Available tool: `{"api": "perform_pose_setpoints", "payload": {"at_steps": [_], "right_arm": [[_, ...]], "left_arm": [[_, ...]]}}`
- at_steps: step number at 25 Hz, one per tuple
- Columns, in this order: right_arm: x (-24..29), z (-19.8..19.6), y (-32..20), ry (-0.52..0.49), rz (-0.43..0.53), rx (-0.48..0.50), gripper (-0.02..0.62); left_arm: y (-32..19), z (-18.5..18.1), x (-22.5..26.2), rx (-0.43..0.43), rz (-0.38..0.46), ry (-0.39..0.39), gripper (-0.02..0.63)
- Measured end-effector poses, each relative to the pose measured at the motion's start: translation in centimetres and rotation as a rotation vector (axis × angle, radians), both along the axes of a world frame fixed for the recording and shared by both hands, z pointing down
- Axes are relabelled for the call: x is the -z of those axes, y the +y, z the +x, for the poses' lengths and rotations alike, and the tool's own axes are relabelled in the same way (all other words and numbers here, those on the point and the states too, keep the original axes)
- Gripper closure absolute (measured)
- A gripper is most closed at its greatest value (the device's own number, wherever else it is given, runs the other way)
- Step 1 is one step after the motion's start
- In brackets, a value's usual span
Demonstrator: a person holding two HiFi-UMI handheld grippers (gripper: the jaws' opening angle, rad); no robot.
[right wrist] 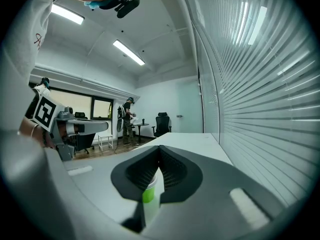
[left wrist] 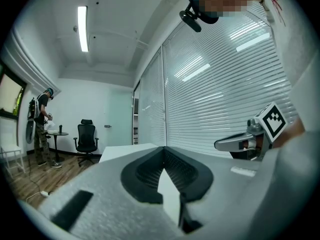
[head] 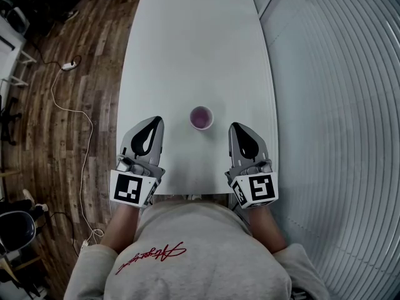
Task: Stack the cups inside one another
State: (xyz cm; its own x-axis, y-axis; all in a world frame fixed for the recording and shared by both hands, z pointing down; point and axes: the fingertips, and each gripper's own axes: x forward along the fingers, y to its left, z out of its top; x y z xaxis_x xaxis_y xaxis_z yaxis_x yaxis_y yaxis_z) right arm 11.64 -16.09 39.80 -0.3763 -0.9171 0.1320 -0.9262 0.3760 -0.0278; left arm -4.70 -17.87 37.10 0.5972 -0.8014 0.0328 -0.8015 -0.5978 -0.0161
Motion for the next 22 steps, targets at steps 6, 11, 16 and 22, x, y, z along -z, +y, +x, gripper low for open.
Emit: {"api": "perform_pose_setpoints", "payload": {"at_steps": [6, 11, 16, 22], "right_arm": [[0.37, -0.09, 0.21, 0.011, 0.01, 0.014, 0.597], [0.33, -0.27, 0.04, 0.012, 0.011, 0.018, 0.597], [0.4, -0.23, -0.11, 0.014, 0.009, 0.023, 0.597], [0.4, -0.31, 0.11, 0.015, 0.012, 0.022, 0.597]], "left_arm": [[0.18, 0.05, -0.22, -0.006, -0.004, -0.017, 0.618], [-0.02, 0.04, 0.0, -0.005, 0.005, -0.011, 0.618], [-0.1, 0.19, -0.07, -0.011, 0.007, -0.021, 0.617], [0.05, 0.11, 0.14, -0.008, 0.014, -0.015, 0.617]]}}
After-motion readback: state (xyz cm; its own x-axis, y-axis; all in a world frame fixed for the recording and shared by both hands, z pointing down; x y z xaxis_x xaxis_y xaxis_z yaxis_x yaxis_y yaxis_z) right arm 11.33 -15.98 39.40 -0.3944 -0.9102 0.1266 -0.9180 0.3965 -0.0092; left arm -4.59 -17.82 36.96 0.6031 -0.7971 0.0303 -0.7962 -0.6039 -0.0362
